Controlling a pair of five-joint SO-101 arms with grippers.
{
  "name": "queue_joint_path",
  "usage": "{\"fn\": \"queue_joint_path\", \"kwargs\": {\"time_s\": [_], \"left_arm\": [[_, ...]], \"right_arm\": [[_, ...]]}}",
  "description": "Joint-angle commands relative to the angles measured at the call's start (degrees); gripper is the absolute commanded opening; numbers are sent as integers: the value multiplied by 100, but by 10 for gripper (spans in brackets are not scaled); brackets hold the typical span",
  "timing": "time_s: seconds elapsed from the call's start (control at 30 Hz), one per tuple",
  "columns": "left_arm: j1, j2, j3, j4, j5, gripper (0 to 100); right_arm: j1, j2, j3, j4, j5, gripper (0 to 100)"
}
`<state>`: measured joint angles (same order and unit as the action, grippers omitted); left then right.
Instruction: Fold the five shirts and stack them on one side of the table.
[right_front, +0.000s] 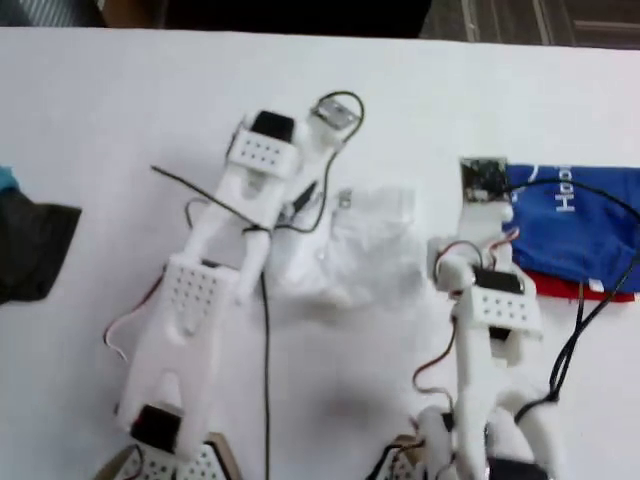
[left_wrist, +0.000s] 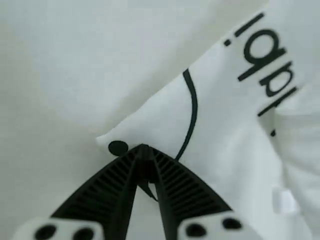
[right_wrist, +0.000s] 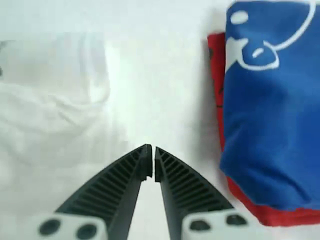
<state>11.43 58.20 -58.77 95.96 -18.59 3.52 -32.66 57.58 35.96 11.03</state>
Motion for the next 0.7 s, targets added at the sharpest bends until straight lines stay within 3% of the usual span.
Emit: {"fn": "queue_joint_path", "kwargs": {"time_s": [0.0, 0.27, 0.43, 0.67], "left_arm": [[-229, -202, -347, 26, 35, 26], [-862, -730, -1332, 624, 149, 26], [-1943, -730, -734, 633, 870, 26], [-2541, -791, 295, 598, 914, 26]], "right_arm": [[-435, -884, -527, 453, 308, 21], [-1244, 233, -1591, 514, 686, 21], [-1745, 1727, -3059, 1349, 721, 21], [-1974, 3600, -5108, 2651, 721, 21]]}}
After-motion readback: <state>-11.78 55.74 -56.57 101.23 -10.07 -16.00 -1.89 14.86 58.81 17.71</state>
